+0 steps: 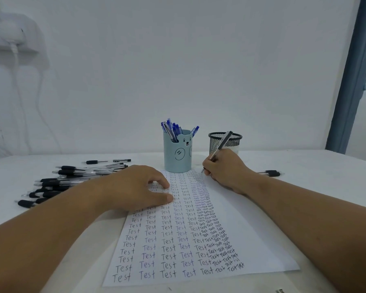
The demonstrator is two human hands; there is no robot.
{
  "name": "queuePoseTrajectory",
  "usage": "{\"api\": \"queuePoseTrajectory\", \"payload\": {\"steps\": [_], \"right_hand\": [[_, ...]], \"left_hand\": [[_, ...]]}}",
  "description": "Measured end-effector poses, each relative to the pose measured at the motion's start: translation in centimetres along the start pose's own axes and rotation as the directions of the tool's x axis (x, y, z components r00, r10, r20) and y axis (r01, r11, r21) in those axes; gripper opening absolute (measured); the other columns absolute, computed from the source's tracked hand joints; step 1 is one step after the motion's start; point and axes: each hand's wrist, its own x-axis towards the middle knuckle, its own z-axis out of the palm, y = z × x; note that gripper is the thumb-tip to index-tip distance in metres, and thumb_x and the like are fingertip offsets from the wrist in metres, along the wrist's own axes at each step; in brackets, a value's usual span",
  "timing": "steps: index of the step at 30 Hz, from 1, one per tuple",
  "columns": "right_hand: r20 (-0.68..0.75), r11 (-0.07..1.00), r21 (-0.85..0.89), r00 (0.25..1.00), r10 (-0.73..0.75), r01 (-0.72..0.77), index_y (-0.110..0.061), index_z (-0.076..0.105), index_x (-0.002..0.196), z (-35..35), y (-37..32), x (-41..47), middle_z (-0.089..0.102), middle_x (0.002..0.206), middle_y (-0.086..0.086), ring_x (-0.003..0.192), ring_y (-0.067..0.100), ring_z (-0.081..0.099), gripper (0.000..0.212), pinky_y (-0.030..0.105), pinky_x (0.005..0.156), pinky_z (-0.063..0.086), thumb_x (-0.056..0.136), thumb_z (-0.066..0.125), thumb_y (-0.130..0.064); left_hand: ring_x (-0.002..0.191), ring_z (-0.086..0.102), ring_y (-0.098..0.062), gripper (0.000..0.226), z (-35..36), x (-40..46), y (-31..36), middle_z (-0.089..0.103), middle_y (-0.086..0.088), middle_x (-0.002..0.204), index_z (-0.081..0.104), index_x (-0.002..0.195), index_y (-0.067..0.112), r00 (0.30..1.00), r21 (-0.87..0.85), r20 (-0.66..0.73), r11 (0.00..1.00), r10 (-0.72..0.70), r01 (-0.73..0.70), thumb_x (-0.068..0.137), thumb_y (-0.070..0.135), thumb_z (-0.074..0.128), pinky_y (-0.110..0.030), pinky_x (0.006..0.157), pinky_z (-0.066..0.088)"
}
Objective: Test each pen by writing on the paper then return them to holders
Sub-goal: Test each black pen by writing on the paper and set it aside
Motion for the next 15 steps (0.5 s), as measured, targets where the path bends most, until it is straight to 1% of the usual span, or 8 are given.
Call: {"api": "queuePoseTrajectory", "payload": {"steps": [2,4,8,10,12,13,14,15], "right_hand": [[0.003,1.0,0.011,1.0,0.018,-0.018,-0.006,0.071,0.069,-0.01,0.02,0.0,0.074,0.075,0.012,0.058,0.02,0.05,0.026,0.027,0.051,0.039,0.089,0.056,-0.015],[0.007,1.0,0.021,1.0,0.023,-0.023,-0.007,0.07,0.069,0.02,0.02,-0.06,0.073,0.07,0.008,0.058,0.02,0.049,0.025,0.026,0.049,0.037,0.089,0.056,-0.014],[0.004,1.0,0.023,1.0,0.012,-0.012,-0.007,0.07,0.071,0.05,0.01,-0.05,0.072,0.068,0.003,0.058,0.019,0.05,0.024,0.027,0.052,0.04,0.089,0.056,-0.013],[-0.013,1.0,0.008,1.0,0.0,0.0,-0.008,0.069,0.07,-0.03,-0.06,-0.24,0.069,0.061,-0.003,0.054,0.017,0.051,0.024,0.024,0.049,0.04,0.09,0.056,-0.014],[-0.047,1.0,0.007,0.999,-0.02,0.02,-0.009,0.069,0.069,-0.14,-0.18,-0.37,0.067,0.058,-0.005,0.049,0.014,0.051,0.026,0.023,0.047,0.041,0.09,0.055,-0.014],[-0.072,0.999,0.031,0.997,-0.03,0.033,-0.008,0.068,0.069,-0.13,-0.29,-0.36,0.067,0.059,-0.003,0.046,0.013,0.051,0.026,0.024,0.048,0.042,0.09,0.054,-0.015],[-0.1,0.995,0.092,0.995,-0.029,0.039,-0.007,0.067,0.07,-0.1,-0.38,-0.31,0.068,0.062,0.0,0.046,0.014,0.051,0.026,0.027,0.049,0.042,0.09,0.053,-0.016],[-0.122,0.98,0.195,0.992,-0.018,0.041,-0.006,0.065,0.071,-0.17,-0.59,-0.37,0.066,0.063,0.003,0.047,0.015,0.05,0.026,0.029,0.051,0.041,0.091,0.053,-0.018]], "left_hand": [[0.13,0.043,-0.001,0.045,-0.03,-0.03,0.07,0.048,0.024,0.138,0.062,0.123,0.045,1.0,0.0,0.007,1.0,-0.005,0.005,0.083,0.065,0.064,-0.028,0.112,0.033],[0.131,0.042,-0.001,0.044,-0.05,-0.05,0.0,0.048,0.024,0.138,0.062,0.123,0.045,1.0,-0.006,0.009,1.0,-0.005,0.005,0.083,0.065,0.064,-0.028,0.113,0.033],[0.129,0.042,0.0,0.043,-0.01,-0.04,-0.01,0.048,0.026,0.137,0.062,0.122,0.045,1.0,-0.009,0.007,1.0,0.002,-0.002,0.084,0.064,0.064,-0.024,0.107,0.032],[0.128,0.042,0.0,0.043,0.0,-0.04,-0.04,0.048,0.026,0.136,0.062,0.122,0.045,1.0,-0.007,0.007,1.0,-0.001,0.001,0.083,0.065,0.064,-0.025,0.108,0.032],[0.129,0.042,0.0,0.044,-0.02,-0.01,-0.11,0.048,0.027,0.138,0.062,0.121,0.046,1.0,-0.007,0.007,1.0,0.0,0.0,0.083,0.066,0.064,-0.027,0.111,0.032],[0.13,0.042,0.0,0.044,-0.02,-0.04,-0.15,0.047,0.028,0.138,0.062,0.122,0.046,1.0,-0.007,0.008,1.0,0.002,-0.002,0.082,0.067,0.063,-0.028,0.112,0.032],[0.13,0.042,0.0,0.044,-0.03,-0.05,-0.14,0.047,0.028,0.138,0.062,0.122,0.046,1.0,-0.005,0.008,1.0,0.004,-0.004,0.083,0.067,0.063,-0.028,0.111,0.032],[0.13,0.041,0.0,0.044,-0.04,-0.07,-0.13,0.047,0.028,0.138,0.062,0.122,0.046,1.0,-0.003,0.007,1.0,0.005,-0.005,0.083,0.066,0.063,-0.027,0.111,0.032]]}}
